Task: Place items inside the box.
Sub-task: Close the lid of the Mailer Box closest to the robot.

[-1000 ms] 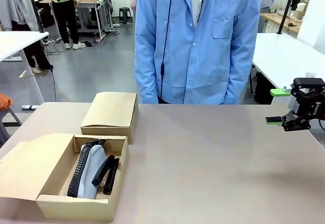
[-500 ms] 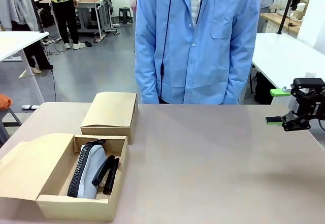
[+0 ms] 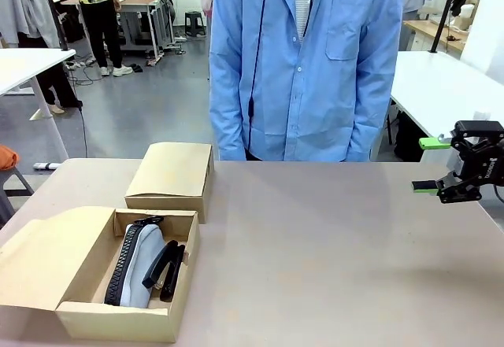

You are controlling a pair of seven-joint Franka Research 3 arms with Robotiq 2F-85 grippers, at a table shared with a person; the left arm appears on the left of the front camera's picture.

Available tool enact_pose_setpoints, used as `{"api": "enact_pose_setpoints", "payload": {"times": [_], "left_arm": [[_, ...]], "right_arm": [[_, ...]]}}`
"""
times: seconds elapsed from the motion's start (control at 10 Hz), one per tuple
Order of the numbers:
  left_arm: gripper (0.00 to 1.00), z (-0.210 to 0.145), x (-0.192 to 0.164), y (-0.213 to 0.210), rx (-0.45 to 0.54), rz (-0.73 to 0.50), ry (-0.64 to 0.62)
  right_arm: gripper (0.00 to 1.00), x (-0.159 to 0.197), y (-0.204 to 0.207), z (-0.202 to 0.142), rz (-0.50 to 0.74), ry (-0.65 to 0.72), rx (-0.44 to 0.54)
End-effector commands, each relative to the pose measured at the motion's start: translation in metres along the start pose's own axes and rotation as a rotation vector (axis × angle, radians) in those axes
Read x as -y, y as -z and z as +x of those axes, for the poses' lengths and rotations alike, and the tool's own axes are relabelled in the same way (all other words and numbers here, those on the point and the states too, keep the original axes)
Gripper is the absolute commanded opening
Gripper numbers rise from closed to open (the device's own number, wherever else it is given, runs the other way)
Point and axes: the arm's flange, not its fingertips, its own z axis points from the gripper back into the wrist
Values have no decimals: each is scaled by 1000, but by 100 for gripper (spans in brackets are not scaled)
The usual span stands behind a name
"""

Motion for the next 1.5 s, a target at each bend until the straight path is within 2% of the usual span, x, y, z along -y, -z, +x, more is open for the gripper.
{"api": "enact_pose_setpoints", "payload": {"times": [0.0, 0.1, 0.2, 0.3, 0.6, 1.0, 1.4], "left_arm": [[100, -33, -18, -5, 69, 154, 9], [100, -48, -22, -7, 88, 221, 30], [100, -64, -23, -4, 146, 238, 18], [100, -77, -25, -1, 145, 247, -8], [100, -114, -35, 16, 86, 191, -30], [100, -143, -48, 32, 24, 184, -114], [100, -154, -53, 50, -56, 155, -158]], "right_arm": [[100, -1, -4, -1, 4, -6, -7], [100, -1, -4, -1, 4, -6, -7], [100, -1, -4, -1, 4, -6, -7], [100, -1, -4, -1, 4, -6, -7], [100, -1, -4, -1, 4, -6, -7], [100, -1, -4, -1, 4, -6, -7], [100, -1, -4, -1, 4, -6, -7]]}}
